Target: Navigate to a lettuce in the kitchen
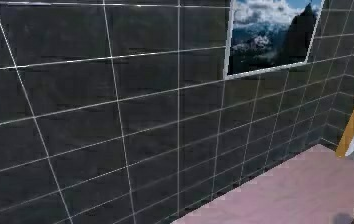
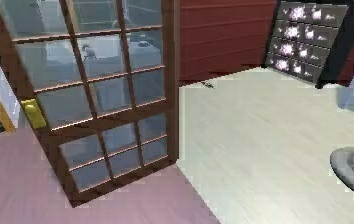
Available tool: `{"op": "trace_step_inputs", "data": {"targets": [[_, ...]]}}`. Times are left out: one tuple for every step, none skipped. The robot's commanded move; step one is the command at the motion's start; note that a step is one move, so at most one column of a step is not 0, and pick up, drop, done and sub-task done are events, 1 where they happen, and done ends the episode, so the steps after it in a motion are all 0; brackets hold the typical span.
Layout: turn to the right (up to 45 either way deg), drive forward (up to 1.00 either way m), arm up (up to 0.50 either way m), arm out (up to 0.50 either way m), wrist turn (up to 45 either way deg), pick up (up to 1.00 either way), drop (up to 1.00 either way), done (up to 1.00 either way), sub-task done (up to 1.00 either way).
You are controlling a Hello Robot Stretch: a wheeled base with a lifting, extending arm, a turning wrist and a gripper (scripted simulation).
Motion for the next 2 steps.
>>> {"op": "trace_step_inputs", "data": {"targets": [[30.0,0.00,0.00,0.00,0.0,0.00,0.00,0.00,0.00],[0.0,1.00,0.00,0.00,0.0,0.00,0.00,0.00,0.00]]}}
